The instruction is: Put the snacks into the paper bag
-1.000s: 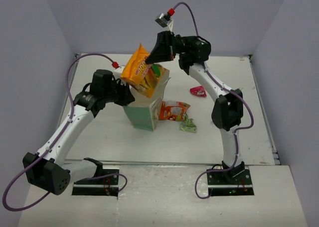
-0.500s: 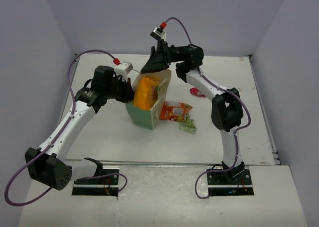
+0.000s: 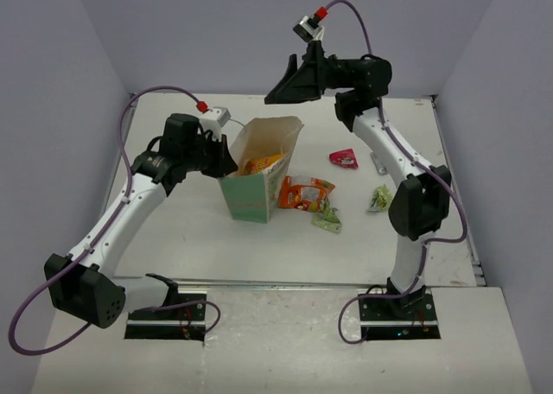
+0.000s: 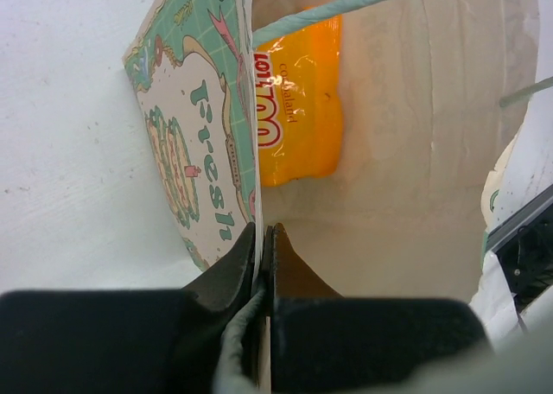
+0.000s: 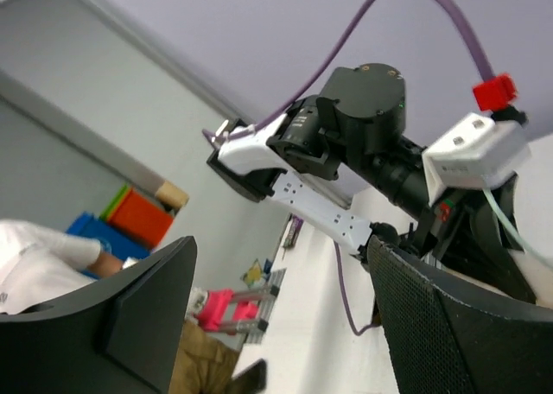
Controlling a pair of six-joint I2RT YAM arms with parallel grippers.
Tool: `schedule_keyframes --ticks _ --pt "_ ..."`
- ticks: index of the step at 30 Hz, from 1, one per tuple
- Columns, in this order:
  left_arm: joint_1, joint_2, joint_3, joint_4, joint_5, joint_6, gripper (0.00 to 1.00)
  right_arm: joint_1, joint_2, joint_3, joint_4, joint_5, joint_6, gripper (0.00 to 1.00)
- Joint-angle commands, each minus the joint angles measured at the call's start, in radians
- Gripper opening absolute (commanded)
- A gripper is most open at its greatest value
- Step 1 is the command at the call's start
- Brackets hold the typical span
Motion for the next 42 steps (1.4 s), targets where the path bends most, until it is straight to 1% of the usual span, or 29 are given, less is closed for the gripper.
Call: schedule_keyframes --ticks 1,2,3,4,5,6,7,8,9,10,11,13,15,16,18,20,21,22,23,25,26,30,32,33,38,42 --pt "0.001 -0.036 0.009 0.055 -0.016 -0.034 0.0 -0.065 -0.228 -0.144 -0.254 -0.02 -0.192 0.83" --pt "0.001 -0.035 0.009 0.051 -0.02 -0.044 0.0 -0.078 -0.273 -0.197 -0.315 -0.009 -0.306 0.82" --pt "0.001 -0.033 0.011 0.047 -0.019 -0.047 0.0 -0.09 -0.312 -0.285 -0.384 -0.002 -0.359 0.82" --pt "0.001 -0.033 0.014 0.045 -0.017 -0.05 0.0 -0.11 -0.379 -0.319 -0.527 0.003 -0.414 0.83" --pt "0.001 -0.031 0.014 0.047 -0.013 -0.051 0.0 -0.119 -0.408 -0.337 -0.623 0.023 -0.547 0.84" --pt "0.001 -0.031 0.015 0.047 -0.011 -0.051 0.0 -0.131 -0.438 -0.351 -0.751 0.044 -0.632 0.84" --pt "0.001 -0.031 0.018 0.045 -0.016 -0.051 0.0 -0.133 -0.485 -0.342 -1.041 0.076 -0.832 0.84" --pt "0.002 -0.028 0.02 0.044 -0.023 -0.051 0.0 -0.134 -0.502 -0.332 -1.179 0.159 -0.929 0.86" --pt "0.001 -0.028 0.023 0.044 -0.029 -0.053 0.0 -0.134 -0.514 -0.312 -1.302 0.208 -1.005 0.87" --pt "0.001 -0.028 0.025 0.042 -0.032 -0.054 0.0 -0.134 -0.525 -0.312 -1.479 0.25 -1.063 0.87" --pt "0.002 -0.028 0.026 0.044 -0.042 -0.056 0.0 -0.136 -0.547 -0.324 -1.53 0.288 -1.128 0.87" --pt "0.001 -0.027 0.028 0.045 -0.049 -0.059 0.0 -0.141 -0.568 -0.396 -1.605 0.362 -1.185 0.87" --pt "0.001 -0.027 0.032 0.038 -0.066 -0.06 0.03 -0.15 -0.574 -0.439 -1.67 0.425 -1.219 0.89" --pt "0.001 -0.027 0.041 0.033 -0.077 -0.064 0.04 -0.156 -0.568 -0.448 -1.746 0.499 -1.228 0.91" --pt "0.002 -0.033 0.055 0.004 -0.137 -0.074 0.04 -0.192 -0.527 -0.46 -1.846 0.563 -1.228 0.92" --pt "0.004 -0.041 0.057 -0.019 -0.19 -0.086 0.01 -0.22 -0.507 -0.489 -1.866 0.571 -1.229 0.93" --pt "0.005 -0.042 0.051 -0.024 -0.195 -0.09 0.0 -0.239 -0.493 -0.5 -1.897 0.609 -1.237 0.94" --pt "0.005 -0.048 0.045 -0.027 -0.195 -0.09 0.0 -0.243 -0.487 -0.5 -1.959 0.699 -1.268 0.96" --pt "0.005 -0.053 0.037 -0.019 -0.198 -0.097 0.0 -0.246 -0.482 -0.503 -1.981 0.733 -1.288 0.99" --pt "0.011 -0.064 0.012 -0.008 -0.2 -0.099 0.0 -0.248 -0.455 -0.508 -2.041 0.808 -1.338 0.99" --pt "0.013 -0.068 0.003 0.008 -0.203 -0.099 0.0 -0.249 -0.447 -0.528 -2.044 0.81 -1.357 0.99" --pt "0.022 -0.116 -0.084 0.07 -0.209 -0.093 0.02 -0.25 -0.416 -0.644 -1.972 0.842 -1.363 0.99" --pt "0.024 -0.12 -0.09 0.081 -0.215 -0.085 0.02 -0.25 -0.406 -0.701 -1.935 0.85 -1.334 0.99" --pt "0.024 -0.12 -0.092 0.084 -0.215 -0.084 0.02 -0.248 -0.4 -0.709 -1.908 0.856 -1.328 0.99" --pt "0.024 -0.111 -0.084 0.094 -0.2 -0.08 0.02 -0.248 -0.337 -0.7 -1.906 0.9 -1.325 0.99" --pt "0.024 -0.108 -0.081 0.085 -0.217 -0.085 0.03 -0.237 -0.318 -0.726 -1.828 0.896 -1.285 0.99"
